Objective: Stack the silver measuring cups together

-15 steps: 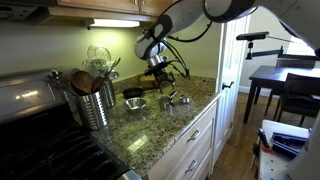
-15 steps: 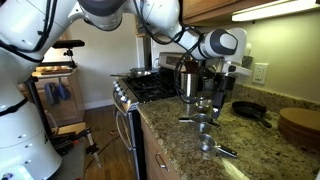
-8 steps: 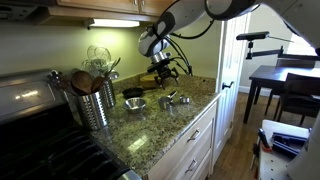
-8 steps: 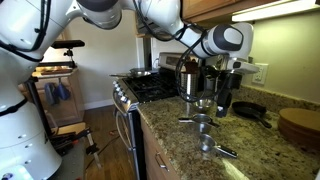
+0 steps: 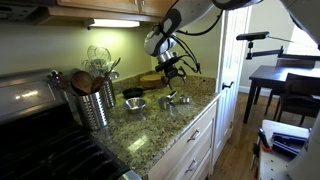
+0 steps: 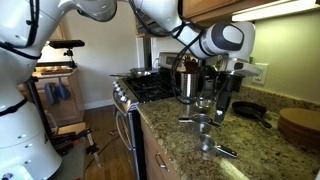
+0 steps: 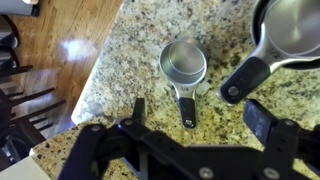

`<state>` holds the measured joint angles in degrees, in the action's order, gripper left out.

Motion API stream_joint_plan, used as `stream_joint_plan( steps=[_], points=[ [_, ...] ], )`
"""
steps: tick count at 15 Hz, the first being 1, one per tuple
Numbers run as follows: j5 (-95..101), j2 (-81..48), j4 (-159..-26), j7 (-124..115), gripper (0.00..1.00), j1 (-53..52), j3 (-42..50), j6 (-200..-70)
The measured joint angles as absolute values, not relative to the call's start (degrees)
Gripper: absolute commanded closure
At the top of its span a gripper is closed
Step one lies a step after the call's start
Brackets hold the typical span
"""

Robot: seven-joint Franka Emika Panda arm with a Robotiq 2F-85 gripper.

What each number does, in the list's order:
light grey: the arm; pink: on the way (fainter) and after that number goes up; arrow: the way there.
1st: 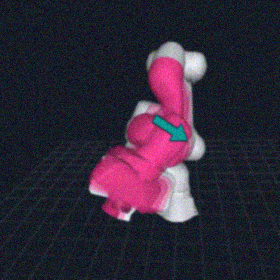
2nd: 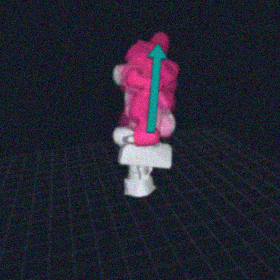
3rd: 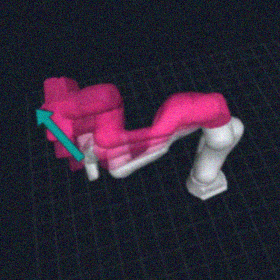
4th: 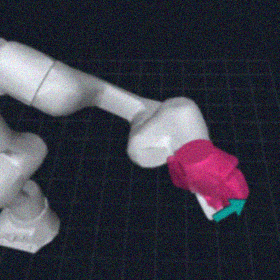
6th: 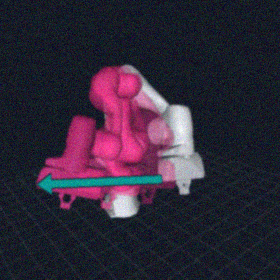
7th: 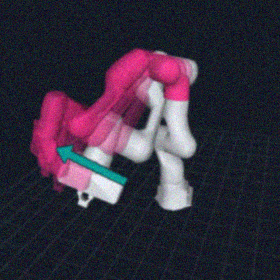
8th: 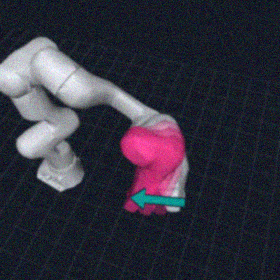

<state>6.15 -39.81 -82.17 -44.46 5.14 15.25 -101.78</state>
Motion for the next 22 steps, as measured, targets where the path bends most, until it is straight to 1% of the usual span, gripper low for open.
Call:
stream_joint_plan(
  steps=[5, 10, 22],
  points=[
    [8.24, -34.53, -90.49, -37.8, 0.0, 6.28, 15.61, -105.49],
    [8.23, -31.04, -96.68, -36.89, 0.0, 6.25, 15.35, -107.45],
    [7.79, -30.34, -102.07, -36.94, 0.0, 6.16, 14.64, -116.04]
  ],
)
